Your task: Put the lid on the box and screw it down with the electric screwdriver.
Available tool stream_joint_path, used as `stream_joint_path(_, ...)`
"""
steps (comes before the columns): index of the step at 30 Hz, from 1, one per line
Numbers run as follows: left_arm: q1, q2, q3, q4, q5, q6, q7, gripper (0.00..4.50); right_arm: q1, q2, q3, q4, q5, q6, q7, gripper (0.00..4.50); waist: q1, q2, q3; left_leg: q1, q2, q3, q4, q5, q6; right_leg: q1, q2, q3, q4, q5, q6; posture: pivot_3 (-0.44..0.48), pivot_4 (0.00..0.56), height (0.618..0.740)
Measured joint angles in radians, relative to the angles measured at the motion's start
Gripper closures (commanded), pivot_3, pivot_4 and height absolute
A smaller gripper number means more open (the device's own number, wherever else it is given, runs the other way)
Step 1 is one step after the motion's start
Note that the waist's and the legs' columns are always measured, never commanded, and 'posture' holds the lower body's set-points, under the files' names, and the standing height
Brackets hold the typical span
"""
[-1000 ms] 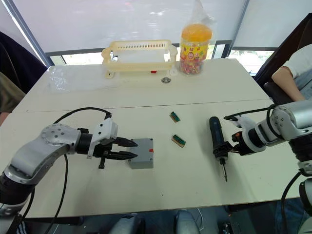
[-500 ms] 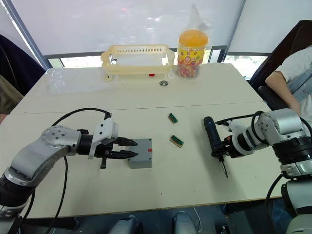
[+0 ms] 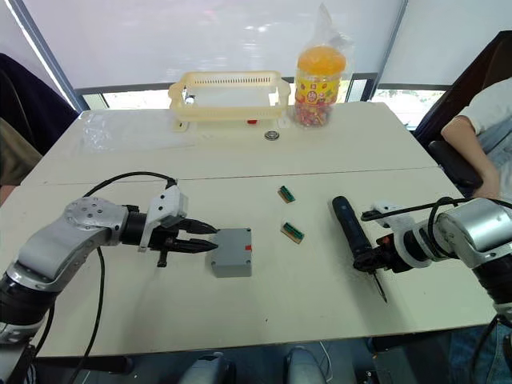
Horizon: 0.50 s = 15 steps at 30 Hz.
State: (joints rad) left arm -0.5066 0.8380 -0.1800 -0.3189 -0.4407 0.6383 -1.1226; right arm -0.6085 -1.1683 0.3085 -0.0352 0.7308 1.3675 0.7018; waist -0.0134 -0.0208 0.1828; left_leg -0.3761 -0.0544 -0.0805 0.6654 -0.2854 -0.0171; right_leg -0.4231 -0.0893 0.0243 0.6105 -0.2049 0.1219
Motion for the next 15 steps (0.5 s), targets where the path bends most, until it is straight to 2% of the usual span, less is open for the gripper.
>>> stream_joint_path(7,0.011,-0.019,-0.001,-0.007,0.015,-0.003,0.005,2.95,-0.111,0.104,-0.016,0.119,-0.072,0.126,0.014,0.32,-0.004,0.0,0.0,0.0,0.0,-0.002,0.0,0.0,0.0,-0.001,0.0,0.001,0.0,-0.001,-0.002,0.0,0.15,0.74)
stream_joint_path(11,0.041,-0.025,-0.001,-0.018,0.015,-0.001,0.02,2.95,-0.139,0.119,-0.004,0.144,-0.105,0.154,0.025,0.32,-0.001,0.0,0.0,0.0,0.0,-0.002,0.0,0.0,0.0,-0.001,0.0,0.001,0.0,-0.001,-0.002,0.0,0.15,0.74)
stream_joint_path(14,0.045,-0.029,-0.001,-0.031,0.015,0.003,0.035,2.95,-0.147,0.117,0.022,0.143,-0.136,0.15,0.041,1.12,-0.001,0.0,0.0,0.0,0.0,-0.002,0.0,0.0,0.0,-0.001,-0.001,0.001,0.0,-0.001,-0.002,0.0,0.15,0.74)
stream_joint_path(15,0.05,-0.032,0.0,-0.039,0.015,0.003,0.042,2.95,-0.145,0.112,0.036,0.133,-0.151,0.138,0.05,1.58,0.0,0.0,0.0,0.0,0.0,-0.002,0.0,0.0,0.0,-0.001,-0.001,0.001,0.0,-0.001,-0.002,0.0,0.15,0.74)
